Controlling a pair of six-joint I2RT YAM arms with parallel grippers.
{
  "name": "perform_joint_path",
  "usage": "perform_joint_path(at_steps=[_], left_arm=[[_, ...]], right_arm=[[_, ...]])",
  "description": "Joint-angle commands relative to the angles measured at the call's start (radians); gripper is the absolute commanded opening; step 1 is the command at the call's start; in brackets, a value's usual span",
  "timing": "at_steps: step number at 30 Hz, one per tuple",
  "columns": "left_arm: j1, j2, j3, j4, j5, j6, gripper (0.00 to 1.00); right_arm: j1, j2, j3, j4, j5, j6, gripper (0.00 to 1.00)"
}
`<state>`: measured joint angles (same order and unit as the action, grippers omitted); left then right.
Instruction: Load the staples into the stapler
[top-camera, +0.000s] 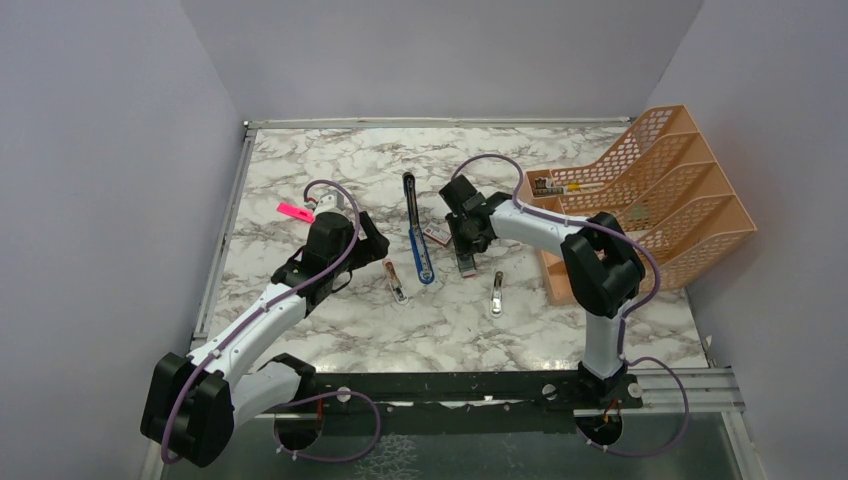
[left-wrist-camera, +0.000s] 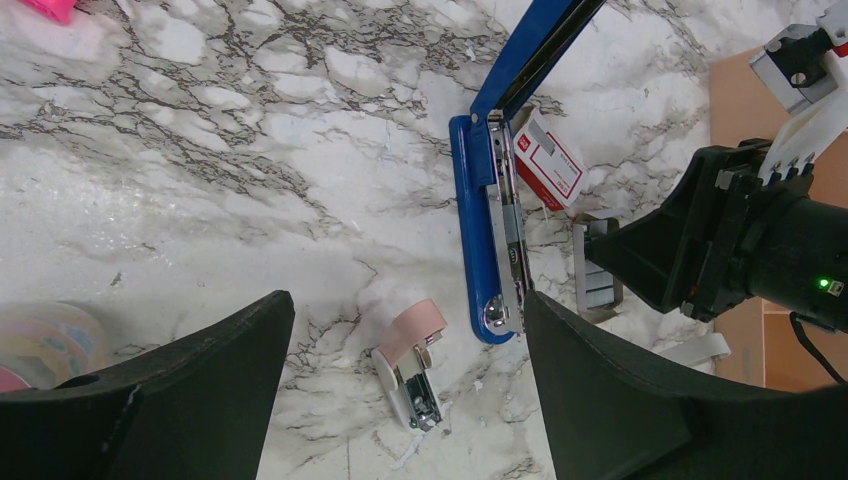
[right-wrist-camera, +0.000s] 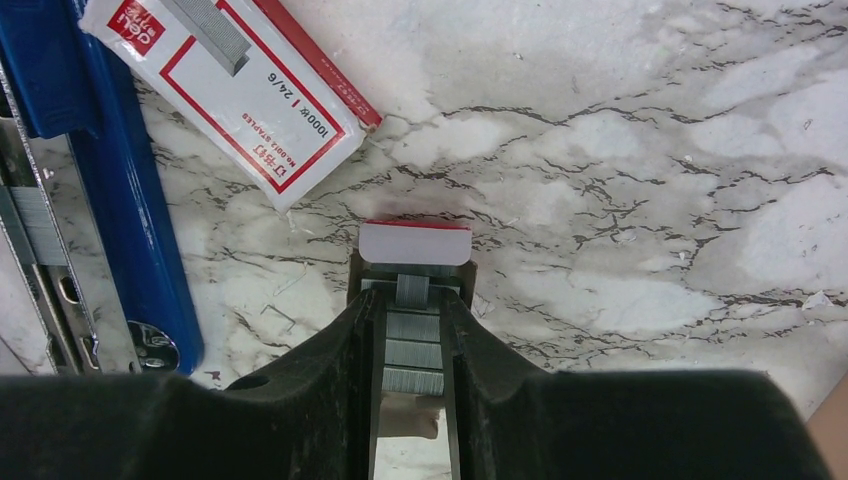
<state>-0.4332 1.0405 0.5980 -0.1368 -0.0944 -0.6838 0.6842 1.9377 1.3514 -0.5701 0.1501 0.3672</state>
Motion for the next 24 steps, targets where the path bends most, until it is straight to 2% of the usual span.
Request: perform_joint_path(at_steps=[1, 10, 24], left_arm=[[0.005, -0.012, -0.003, 0.010, -0.001, 0.009, 0.85], [0.005, -0.010, -0.006, 0.011, -0.001, 0.009, 0.85], [0.006, -0.012, -0.004, 0.010, 0.000, 0.007, 0.85]], right_arm=[[-0.002, 0.027, 0.002, 0.005, 0.039, 0.019, 0.31], [-0.002, 0.019, -0.008, 0.010, 0.048, 0.032, 0.20], [-0.002, -0.124, -0.112, 0.157, 0.115, 0.020, 0.20]])
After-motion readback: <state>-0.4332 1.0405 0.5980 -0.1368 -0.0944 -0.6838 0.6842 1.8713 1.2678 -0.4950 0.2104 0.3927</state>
